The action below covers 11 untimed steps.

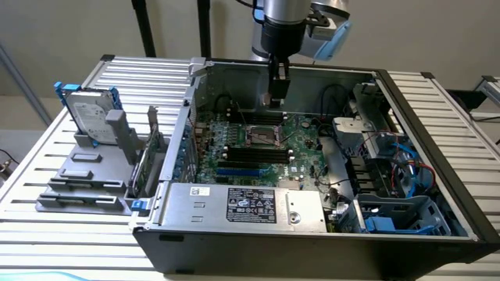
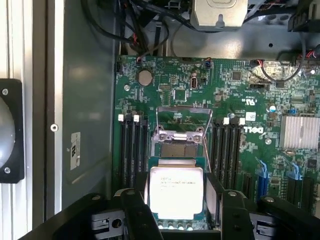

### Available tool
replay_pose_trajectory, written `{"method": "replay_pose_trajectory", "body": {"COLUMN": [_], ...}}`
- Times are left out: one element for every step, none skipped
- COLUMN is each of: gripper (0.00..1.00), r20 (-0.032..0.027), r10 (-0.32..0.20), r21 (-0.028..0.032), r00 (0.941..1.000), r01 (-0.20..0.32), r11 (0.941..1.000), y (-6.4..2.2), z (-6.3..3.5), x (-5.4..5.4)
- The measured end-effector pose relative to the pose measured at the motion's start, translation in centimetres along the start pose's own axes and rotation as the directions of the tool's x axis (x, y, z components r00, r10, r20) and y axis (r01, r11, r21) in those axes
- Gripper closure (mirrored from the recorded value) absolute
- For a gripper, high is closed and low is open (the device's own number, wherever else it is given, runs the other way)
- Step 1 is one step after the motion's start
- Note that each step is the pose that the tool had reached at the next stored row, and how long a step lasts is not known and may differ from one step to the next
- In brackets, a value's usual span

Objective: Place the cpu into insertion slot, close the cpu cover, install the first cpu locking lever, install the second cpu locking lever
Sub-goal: 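Place the cpu into insertion slot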

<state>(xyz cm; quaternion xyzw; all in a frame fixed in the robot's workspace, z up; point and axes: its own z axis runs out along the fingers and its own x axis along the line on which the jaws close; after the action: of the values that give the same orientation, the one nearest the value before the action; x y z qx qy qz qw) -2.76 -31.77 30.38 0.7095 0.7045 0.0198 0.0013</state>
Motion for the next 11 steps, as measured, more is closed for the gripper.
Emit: {"method": "replay_pose_trajectory", "body": {"gripper": [0.46,0.46,0.46,0.46,0.46,0.46,0.46,0.46,0.46,0.46,0.46], "r20": [0.0001,0.0002,0.0000,-0.0005,-0.0009,-0.0012,-0.0013,-0.0013,-0.0013,-0.0014,-0.0013], "r10": [0.002,0.003,0.003,0.003,0.003,0.003,0.003,0.003,0.003,0.003,0.003], "r21": [0.0013,0.0016,0.0016,0.0016,0.0015,0.0016,0.0016,0.0017,0.0016,0.0016,0.0016], "r00": [1.0000,1.0000,1.0000,1.0000,1.0000,1.0000,1.0000,1.0000,1.0000,1.0000,1.0000], "r01": [-0.002,-0.003,-0.003,-0.003,-0.003,-0.003,-0.003,-0.003,-0.003,-0.003,-0.003], "r11": [1.0000,1.0000,1.0000,1.0000,1.0000,1.0000,1.0000,1.0000,1.0000,1.0000,1.0000], "y": [-0.01,-0.01,-0.02,-0.02,-0.03,-0.04,-0.04,-0.05,-0.06,-0.09,-0.11], "z": [0.14,0.31,0.48,0.64,0.80,0.95,1.11,1.28,1.45,1.63,1.81], "x": [0.0,0.0,-0.1,-0.1,-0.2,-0.3,-0.4,-0.5,-0.6,-0.6,-0.7]}}
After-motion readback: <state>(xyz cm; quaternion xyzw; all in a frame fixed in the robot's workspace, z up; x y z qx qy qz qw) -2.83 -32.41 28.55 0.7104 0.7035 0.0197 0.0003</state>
